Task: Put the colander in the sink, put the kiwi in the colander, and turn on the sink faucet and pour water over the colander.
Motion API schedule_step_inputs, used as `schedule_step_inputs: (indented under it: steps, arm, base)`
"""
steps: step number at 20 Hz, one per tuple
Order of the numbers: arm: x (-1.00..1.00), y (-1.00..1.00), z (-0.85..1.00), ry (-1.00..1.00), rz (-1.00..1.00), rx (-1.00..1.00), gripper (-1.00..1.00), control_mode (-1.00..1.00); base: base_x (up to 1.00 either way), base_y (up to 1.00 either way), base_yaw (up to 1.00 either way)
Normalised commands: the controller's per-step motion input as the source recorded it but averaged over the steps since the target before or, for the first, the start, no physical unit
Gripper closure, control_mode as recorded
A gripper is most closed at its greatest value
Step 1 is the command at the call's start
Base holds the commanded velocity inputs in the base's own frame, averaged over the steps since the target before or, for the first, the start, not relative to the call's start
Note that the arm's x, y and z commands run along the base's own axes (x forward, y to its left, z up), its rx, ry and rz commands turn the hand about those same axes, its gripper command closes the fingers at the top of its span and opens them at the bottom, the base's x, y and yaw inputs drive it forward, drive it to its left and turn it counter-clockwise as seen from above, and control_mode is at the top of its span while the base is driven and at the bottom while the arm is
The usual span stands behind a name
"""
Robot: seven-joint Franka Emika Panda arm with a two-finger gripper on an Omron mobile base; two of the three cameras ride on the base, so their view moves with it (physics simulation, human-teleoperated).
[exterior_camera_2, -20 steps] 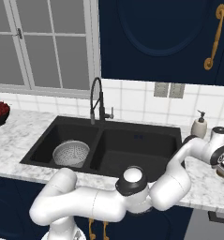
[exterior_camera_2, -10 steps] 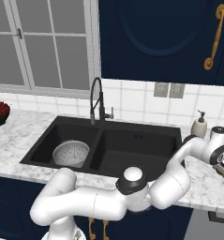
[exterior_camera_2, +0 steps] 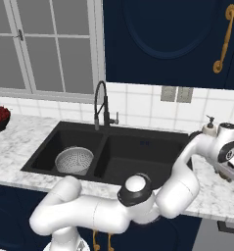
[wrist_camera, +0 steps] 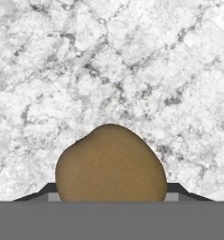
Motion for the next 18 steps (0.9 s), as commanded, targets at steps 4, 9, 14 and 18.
schedule_step_inputs:
  steps: [4,9,14,18]
  arm:
    - [-0.44,0.94,0.33,0.01,0.08,-0.01,1.0,-1.0]
    - [-0.58,0.94,0.22,-0.1,0.05,0.0,1.0,-1.0]
    - [-0.38,0.89,0.46,-0.11,0.03,0.0,1.0,-1.0]
    - [-0.02,0.91,0.63,-0.01,0.04,0.01,1.0,-1.0]
  base:
    - [0.0,0.0,0.0]
    - [0.0,0.0,0.0]
    - [0.0,0.0,0.0]
    - [0.0,0.0,0.0]
